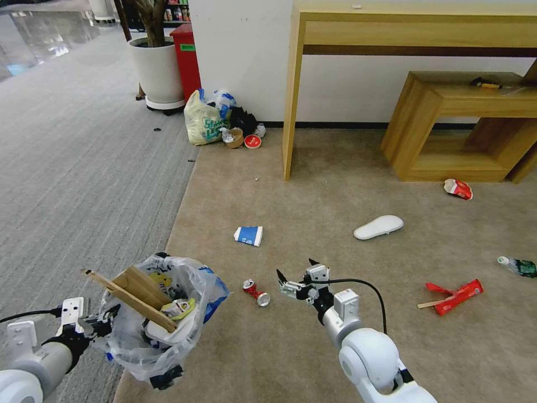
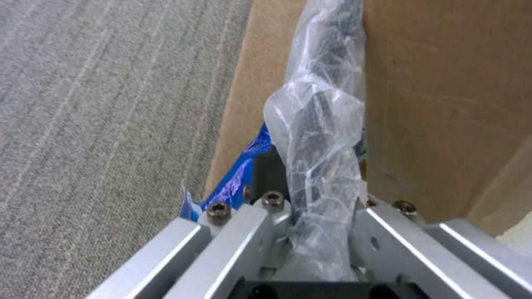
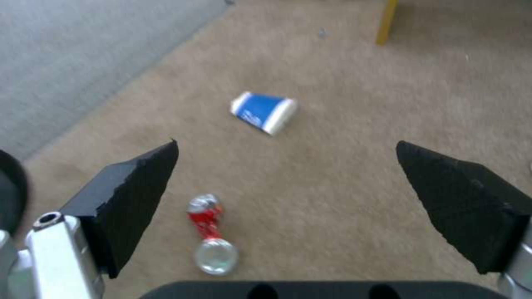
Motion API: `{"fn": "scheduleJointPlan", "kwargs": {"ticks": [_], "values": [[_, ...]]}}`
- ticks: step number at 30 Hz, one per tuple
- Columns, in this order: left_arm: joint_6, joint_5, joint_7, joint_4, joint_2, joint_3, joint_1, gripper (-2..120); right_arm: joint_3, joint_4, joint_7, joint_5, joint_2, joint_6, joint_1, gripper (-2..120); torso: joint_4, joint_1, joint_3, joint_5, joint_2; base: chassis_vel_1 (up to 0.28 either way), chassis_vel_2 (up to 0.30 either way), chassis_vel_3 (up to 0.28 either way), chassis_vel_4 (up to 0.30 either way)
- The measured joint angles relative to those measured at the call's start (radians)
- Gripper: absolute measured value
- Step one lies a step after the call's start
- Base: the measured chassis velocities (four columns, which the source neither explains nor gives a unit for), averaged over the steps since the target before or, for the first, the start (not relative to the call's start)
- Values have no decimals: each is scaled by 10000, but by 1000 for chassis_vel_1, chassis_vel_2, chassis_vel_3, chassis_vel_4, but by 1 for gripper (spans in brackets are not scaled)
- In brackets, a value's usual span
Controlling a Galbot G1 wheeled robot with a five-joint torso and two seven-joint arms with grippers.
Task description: Pick up the trash bin and place the garbage on the floor into it.
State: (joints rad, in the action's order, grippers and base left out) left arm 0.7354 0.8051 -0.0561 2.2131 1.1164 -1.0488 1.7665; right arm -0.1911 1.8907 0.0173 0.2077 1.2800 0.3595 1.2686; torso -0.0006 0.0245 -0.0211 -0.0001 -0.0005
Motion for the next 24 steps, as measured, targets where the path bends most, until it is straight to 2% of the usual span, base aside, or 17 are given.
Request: {"fn": "scheduleJointPlan", "kwargs": {"ticks": [3, 9, 12, 24], "values": [[0, 79, 79, -136, -10, -373, 31, 0, 349, -1318, -139, 167, 40, 40, -1002, 100, 2, 0, 0, 0, -1, 0, 0, 0, 0], [0, 149, 84, -194, -14, -617, 68, 0, 669, -2673, -595, 289, 251, 231, -1842, 100, 6, 0, 0, 0, 0, 0, 0, 0, 0], [0, 145, 88, -234, 11, -641, 63, 0, 912, -4063, -862, 203, 579, 197, -2473, 100, 3, 0, 0, -1, 0, 0, 0, 0, 0], [0, 51, 47, -279, 27, -486, -106, 0, 1438, -6561, -1873, -302, 1243, -226, -3673, 100, 3, 0, 1, -1, -1, 0, 0, 0, 0]]}}
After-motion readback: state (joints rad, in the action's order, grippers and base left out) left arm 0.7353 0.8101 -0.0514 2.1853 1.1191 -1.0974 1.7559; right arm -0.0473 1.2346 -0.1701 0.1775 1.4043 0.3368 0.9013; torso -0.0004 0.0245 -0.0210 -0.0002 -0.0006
